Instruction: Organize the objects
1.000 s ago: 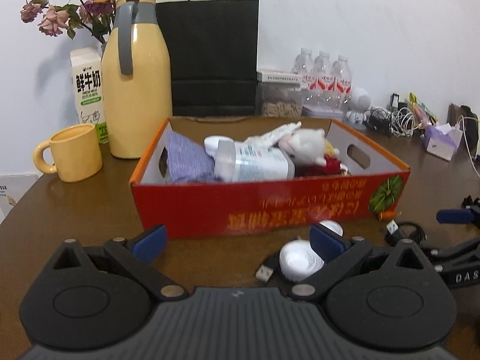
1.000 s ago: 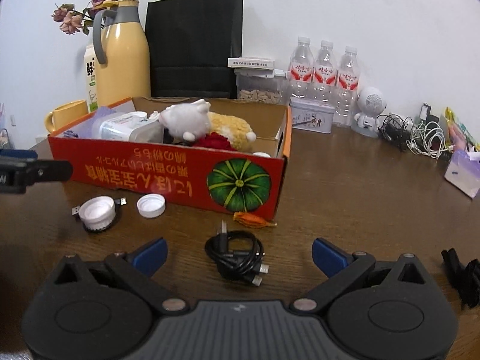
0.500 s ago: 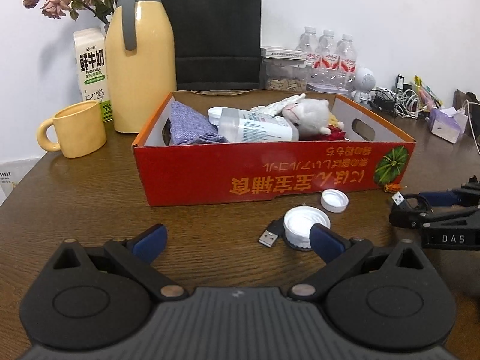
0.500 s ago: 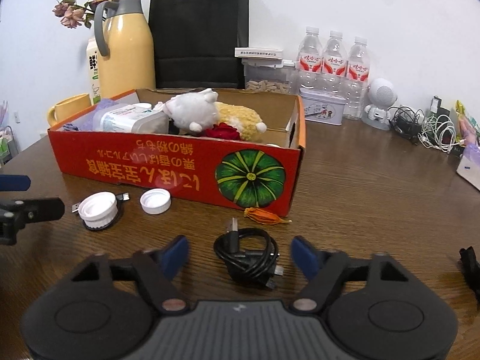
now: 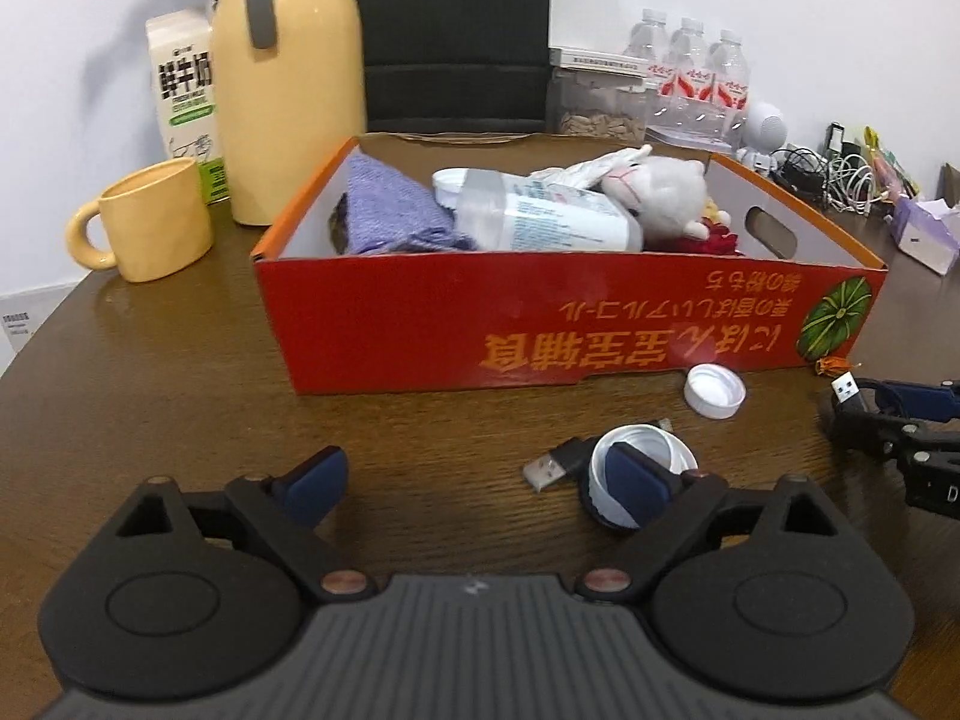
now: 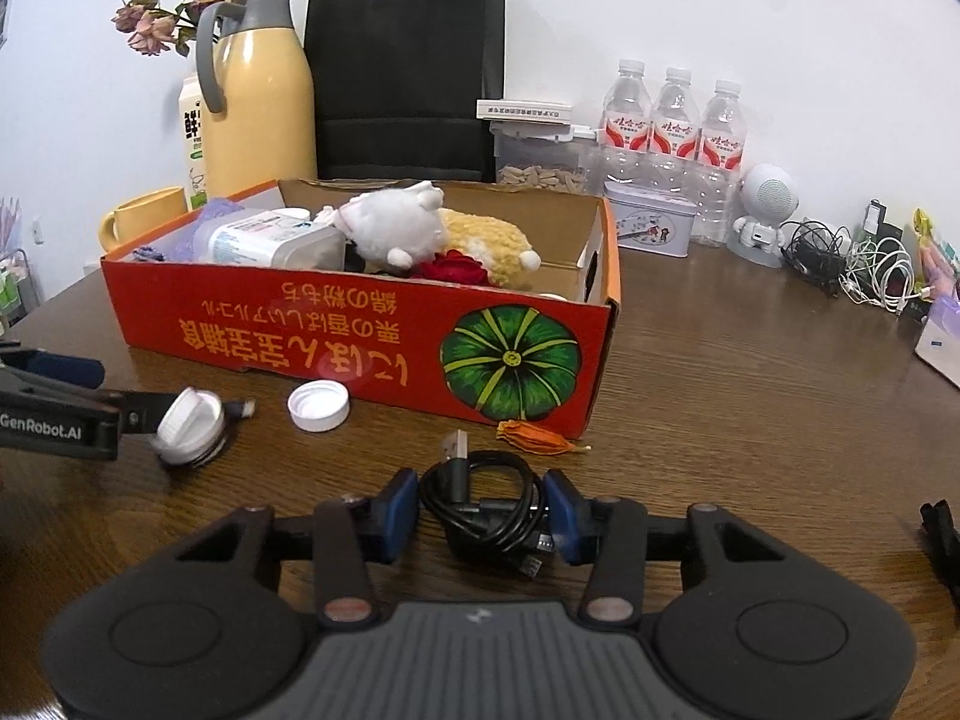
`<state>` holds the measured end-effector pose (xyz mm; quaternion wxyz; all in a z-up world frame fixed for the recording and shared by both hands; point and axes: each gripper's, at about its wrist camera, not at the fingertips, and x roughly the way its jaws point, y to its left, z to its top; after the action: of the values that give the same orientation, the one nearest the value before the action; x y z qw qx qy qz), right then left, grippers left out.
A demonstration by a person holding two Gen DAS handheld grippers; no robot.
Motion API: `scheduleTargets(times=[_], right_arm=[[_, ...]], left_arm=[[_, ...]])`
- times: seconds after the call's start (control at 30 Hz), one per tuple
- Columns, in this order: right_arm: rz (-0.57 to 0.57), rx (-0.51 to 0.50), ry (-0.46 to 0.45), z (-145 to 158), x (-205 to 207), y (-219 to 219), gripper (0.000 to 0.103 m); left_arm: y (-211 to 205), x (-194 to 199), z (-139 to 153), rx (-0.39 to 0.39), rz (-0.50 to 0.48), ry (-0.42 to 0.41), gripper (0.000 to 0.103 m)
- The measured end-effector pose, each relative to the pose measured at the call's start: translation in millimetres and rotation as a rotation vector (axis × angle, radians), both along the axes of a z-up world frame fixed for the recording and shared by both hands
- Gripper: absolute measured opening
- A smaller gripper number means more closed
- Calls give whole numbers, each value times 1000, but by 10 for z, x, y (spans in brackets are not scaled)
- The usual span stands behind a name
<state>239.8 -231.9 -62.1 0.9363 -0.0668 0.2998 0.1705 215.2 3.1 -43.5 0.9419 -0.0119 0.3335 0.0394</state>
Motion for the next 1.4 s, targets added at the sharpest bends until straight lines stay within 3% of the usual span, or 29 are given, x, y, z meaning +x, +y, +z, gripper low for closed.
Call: scheduleTargets(times=[0.2,0.27,0.37,0.43,0.63,0.77,0.93,1.27,1.4], right_arm=[[-11,1,3,-1,7,-20,45],[-10,1,3,0,6,-18,45],[-10,1,2,1,4,-19,45],[-10,1,-1,4,-2,-19,45],[-14,-3,-10,12,-16,-20,45],[-15,-4,-13,11,-21,-18,45],[-14,-5,-13,12,-21,-18,45],[-12,-6,-13,11,-23,-8,45],[-12,-7,-13,12,-23,-8,45]], left_arm=[[151,-190,21,12,67,-6,95],[175,-222,35,4,61,-12,89],[163,-266,44,13,41,-23,68],[159,-299,59,7,27,-33,46],[227,-406,156,-63,29,-115,45],[225,-362,127,-51,32,-86,43],[225,-305,43,-18,48,-25,18],[381,-370,32,-56,80,-27,20],[456,-410,76,-85,104,-59,36]])
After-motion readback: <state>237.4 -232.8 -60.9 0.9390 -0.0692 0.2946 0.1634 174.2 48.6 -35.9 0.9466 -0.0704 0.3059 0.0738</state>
